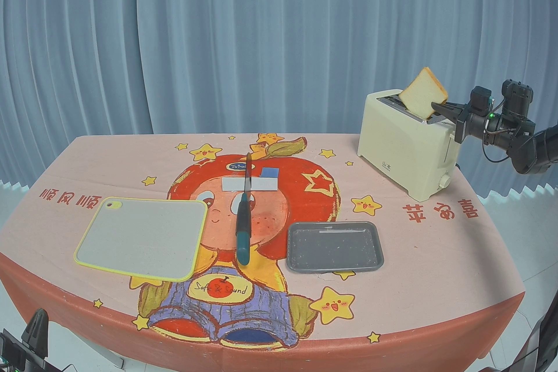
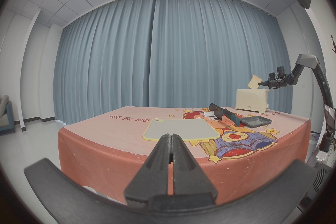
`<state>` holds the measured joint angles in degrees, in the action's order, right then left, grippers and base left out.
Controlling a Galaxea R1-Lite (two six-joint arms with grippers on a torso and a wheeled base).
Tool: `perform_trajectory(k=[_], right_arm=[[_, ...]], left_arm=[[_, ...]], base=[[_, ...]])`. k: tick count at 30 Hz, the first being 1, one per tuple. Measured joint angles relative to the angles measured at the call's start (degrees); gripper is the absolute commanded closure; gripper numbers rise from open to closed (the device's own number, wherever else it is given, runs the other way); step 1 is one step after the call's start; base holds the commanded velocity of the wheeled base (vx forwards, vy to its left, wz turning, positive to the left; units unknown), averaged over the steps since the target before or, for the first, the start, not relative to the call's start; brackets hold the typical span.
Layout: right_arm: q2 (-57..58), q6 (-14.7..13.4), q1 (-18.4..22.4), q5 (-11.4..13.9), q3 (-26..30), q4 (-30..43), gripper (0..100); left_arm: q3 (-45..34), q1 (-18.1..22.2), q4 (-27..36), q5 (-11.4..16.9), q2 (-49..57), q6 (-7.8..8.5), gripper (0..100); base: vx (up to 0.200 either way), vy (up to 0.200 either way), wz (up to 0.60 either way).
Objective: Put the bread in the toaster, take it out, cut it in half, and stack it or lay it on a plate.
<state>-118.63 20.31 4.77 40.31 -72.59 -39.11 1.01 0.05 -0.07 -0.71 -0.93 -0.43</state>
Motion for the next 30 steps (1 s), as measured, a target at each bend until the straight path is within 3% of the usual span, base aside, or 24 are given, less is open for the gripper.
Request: perform_trajectory(k=[9,10,15,20,30], right_arm=[[-0.15,0.16,0.05,-0.17,0.24,-0.09,100],[-0.17,0.16,0.02,-0.17,0.27,-0.09,0],[-0.22,0.38,0.0,-0.35,0.27,-0.06,0],[-0.15,0.35,-0.11,-2.6,0.88,-0.06,0],[0.35,-0.39,-0.26,-2.6,1.32,-0.41,0]], left_arm=[[0.0,0.05,0.0,0.02,0.0,0.0,100],[0.0,0.05,0.0,0.02,0.0,0.0,100],[0.0,0.02,0.0,0.02,0.0,0.0,100],[0.0,0.0,0.0,0.02,0.0,0.0,100],[0.0,0.05,-0.02,0.05,0.0,0.0,100]], base=[[0.0,0.0,0.0],[0.0,0.0,0.0],[0.0,0.0,0.0],[0.0,0.0,0.0],[0.0,0.0,0.0]])
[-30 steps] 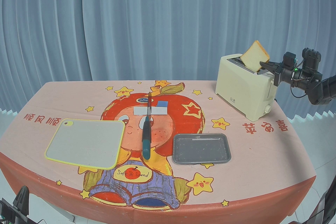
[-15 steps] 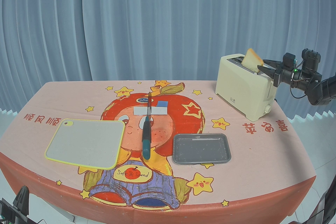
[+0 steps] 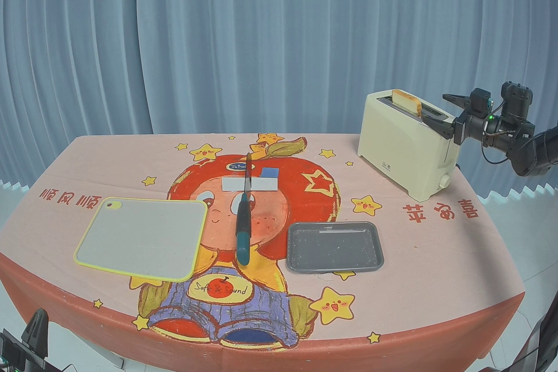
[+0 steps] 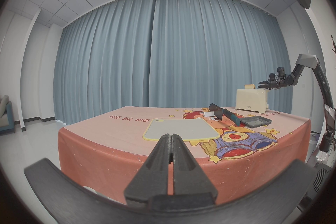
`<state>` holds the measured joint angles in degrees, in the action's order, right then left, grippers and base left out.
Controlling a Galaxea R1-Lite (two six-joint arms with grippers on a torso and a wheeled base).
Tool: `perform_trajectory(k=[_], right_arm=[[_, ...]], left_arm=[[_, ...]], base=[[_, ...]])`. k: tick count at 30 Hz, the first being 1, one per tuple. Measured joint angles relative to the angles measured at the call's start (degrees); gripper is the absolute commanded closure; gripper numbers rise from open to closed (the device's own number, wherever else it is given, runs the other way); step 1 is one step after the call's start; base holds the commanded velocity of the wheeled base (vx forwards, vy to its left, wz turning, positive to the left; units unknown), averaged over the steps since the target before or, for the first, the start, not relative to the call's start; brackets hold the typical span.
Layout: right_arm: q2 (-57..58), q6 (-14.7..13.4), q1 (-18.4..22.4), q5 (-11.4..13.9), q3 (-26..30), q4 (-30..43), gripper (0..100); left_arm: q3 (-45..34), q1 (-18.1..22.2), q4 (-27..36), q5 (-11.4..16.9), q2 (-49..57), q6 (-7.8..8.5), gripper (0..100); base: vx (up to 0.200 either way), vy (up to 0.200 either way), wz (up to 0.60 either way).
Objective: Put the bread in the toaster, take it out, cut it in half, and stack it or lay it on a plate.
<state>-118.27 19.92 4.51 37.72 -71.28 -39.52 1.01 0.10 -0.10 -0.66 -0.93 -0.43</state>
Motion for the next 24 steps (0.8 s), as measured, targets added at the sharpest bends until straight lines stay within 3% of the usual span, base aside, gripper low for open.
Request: perform_trajectory(k=[5,15,24], right_arm=[[1.6,-0.29,0.0,0.07,0.06,0.13,0],[8.7,-8.05,0.17,-0.15,4.28,0.39,0],[19.24,-11.56,0.15,-2.02,19.69,0.41,0]], left_arm=[[0.0,0.0,0.0,0.0,0.0,0.0,100],[0.0,-0.05,0.0,-0.02,0.0,0.0,100],[0.0,-0.02,0.0,-0.02,0.0,0.0,100]], base=[[0.0,0.0,0.0],[0.0,0.0,0.0],[0.0,0.0,0.0]])
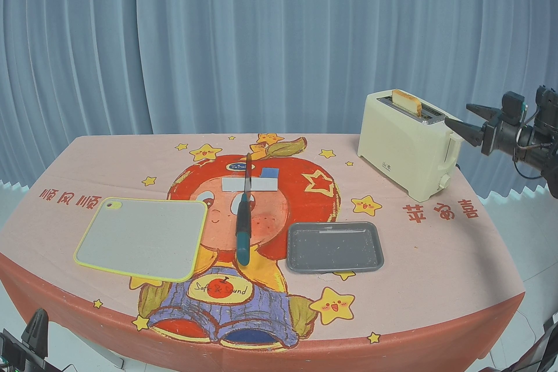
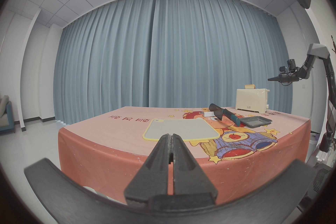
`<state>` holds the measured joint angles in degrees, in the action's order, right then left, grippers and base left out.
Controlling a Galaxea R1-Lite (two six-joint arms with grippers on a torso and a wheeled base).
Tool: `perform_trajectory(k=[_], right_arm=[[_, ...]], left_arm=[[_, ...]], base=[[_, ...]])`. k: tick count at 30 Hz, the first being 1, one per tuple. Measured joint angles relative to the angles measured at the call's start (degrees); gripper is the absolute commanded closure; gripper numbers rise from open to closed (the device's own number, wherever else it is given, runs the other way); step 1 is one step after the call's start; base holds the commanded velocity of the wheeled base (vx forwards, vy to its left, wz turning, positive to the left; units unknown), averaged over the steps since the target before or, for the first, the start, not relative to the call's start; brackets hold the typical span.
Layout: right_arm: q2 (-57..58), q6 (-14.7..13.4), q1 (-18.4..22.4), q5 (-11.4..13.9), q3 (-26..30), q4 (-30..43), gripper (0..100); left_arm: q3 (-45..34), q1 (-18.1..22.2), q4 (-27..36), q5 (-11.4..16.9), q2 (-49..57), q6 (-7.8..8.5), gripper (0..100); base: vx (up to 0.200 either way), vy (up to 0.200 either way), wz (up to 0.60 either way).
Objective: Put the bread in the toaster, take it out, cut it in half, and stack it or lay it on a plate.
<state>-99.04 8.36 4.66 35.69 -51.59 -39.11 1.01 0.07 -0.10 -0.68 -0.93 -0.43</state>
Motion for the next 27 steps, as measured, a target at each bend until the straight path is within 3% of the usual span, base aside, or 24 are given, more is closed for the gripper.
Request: perform_trajectory(k=[14,21,22,27], right_arm=[[14.36,-1.22,-0.15,-0.44,22.65,-0.96,0],[16.98,-1.12,1.99,-0.56,27.17,-1.15,0],[16.96,-1.12,2.28,-0.56,27.26,-1.12,100],[16.08,-1.9,3.28,-0.8,27.28,-1.07,100]], left_arm=[[0.0,0.02,0.0,0.04,0.0,0.02,100],[0.0,0.0,0.0,0.04,0.0,0.02,100],[0.0,0.0,0.0,0.04,0.0,0.05,100],[0.0,-0.02,-0.01,0.02,0.0,0.05,100]], base=[[0.0,0.0,0.0],[0.0,0.0,0.0],[0.0,0.0,0.0],[0.0,0.0,0.0]])
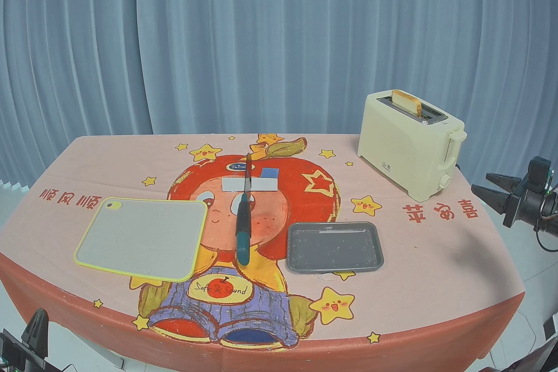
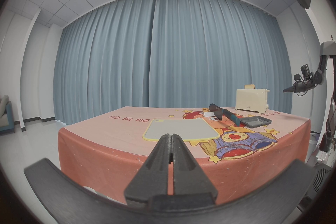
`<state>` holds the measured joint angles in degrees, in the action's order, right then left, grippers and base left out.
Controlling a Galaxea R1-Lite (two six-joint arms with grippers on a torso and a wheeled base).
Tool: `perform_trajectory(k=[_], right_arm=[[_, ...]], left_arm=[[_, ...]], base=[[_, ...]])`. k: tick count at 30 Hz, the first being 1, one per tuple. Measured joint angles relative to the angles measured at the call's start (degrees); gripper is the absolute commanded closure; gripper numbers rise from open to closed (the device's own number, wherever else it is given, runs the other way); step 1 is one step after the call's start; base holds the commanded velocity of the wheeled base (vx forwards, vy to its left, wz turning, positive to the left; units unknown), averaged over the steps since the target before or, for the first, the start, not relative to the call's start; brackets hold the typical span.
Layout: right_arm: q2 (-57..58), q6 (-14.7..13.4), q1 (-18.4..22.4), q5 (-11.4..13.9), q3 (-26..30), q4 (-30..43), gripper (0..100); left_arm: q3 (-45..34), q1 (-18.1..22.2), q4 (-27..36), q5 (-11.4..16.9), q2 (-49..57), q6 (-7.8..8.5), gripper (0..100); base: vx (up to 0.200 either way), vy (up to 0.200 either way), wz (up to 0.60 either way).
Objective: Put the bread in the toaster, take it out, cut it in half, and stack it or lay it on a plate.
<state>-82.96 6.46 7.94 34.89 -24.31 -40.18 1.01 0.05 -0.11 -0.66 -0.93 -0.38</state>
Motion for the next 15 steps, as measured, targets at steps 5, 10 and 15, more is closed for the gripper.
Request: perform_trajectory(k=[5,10,15], right_arm=[[-3.01,-1.38,-0.13,-1.99,-1.29,-0.02,100],[-8.83,-2.33,-0.02,-4.1,-3.33,-0.24,100],[-14.68,-4.36,-0.02,-5.08,-4.71,-3.47,100]], left_arm=[[0.0,0.05,0.0,0.04,0.0,0.0,100],[0.0,0.05,0.0,0.04,0.0,-0.02,100],[0.0,0.0,0.0,0.04,0.0,0.0,100]], base=[[0.0,0.0,0.0],[0.0,0.0,0.0],[0.0,0.0,0.0]])
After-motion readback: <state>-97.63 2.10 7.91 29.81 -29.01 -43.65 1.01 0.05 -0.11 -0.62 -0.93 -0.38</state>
